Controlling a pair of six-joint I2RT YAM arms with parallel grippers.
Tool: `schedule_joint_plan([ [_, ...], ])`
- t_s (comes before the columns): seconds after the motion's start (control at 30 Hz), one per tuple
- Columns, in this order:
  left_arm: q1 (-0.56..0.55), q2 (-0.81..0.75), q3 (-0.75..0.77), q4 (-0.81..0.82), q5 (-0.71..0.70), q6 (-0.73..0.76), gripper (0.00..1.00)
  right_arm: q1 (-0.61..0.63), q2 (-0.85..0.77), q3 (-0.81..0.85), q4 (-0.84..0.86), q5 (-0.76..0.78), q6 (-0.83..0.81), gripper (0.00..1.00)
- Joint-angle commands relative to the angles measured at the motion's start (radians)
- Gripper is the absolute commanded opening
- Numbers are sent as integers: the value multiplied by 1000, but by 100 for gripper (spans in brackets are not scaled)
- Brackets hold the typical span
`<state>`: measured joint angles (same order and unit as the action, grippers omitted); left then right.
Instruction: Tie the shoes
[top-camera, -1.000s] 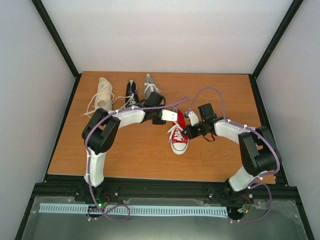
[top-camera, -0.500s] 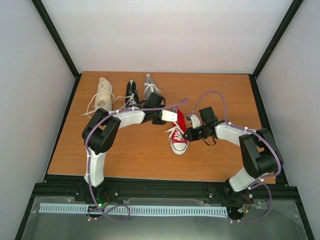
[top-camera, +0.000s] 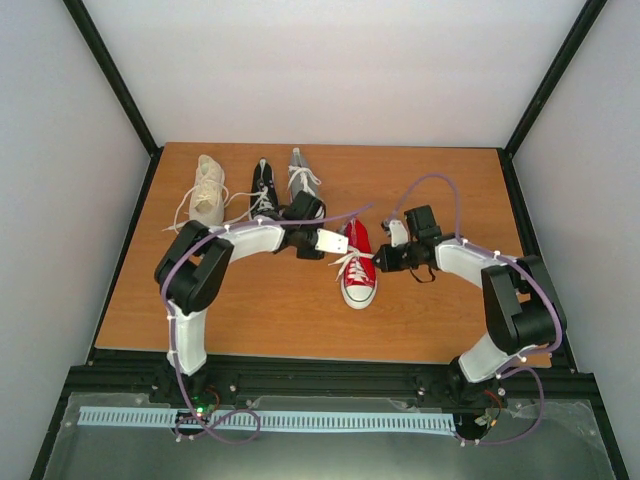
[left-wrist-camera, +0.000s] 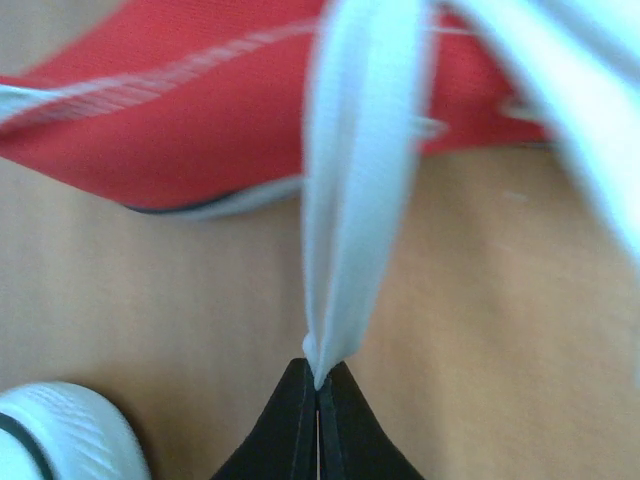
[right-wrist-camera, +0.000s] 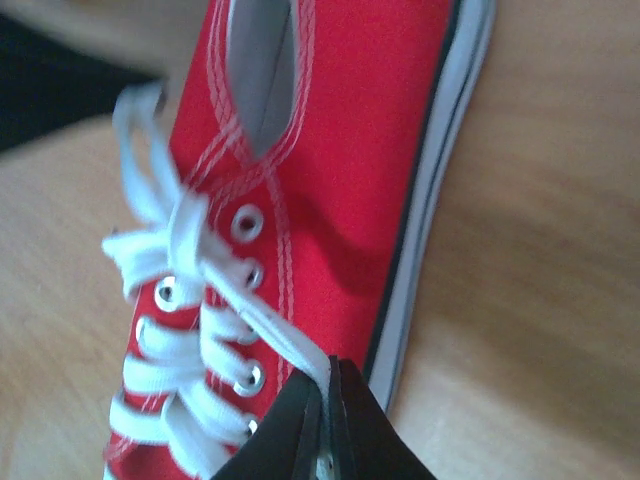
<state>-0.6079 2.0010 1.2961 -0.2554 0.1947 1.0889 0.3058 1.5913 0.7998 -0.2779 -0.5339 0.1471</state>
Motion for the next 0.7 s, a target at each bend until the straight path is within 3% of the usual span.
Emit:
schedule_joint_plan([
  [0.0, -16, -104, -101, -116, 44, 11, 1, -39, 41, 67, -13, 65, 14, 3],
  [0.43, 14, -62, -155, -39, 16, 39, 1, -61, 87, 41, -3, 95, 27, 3],
  [0.67, 23, -41, -166, -31, 7, 54, 1, -117, 125, 20, 31, 31, 21, 3],
])
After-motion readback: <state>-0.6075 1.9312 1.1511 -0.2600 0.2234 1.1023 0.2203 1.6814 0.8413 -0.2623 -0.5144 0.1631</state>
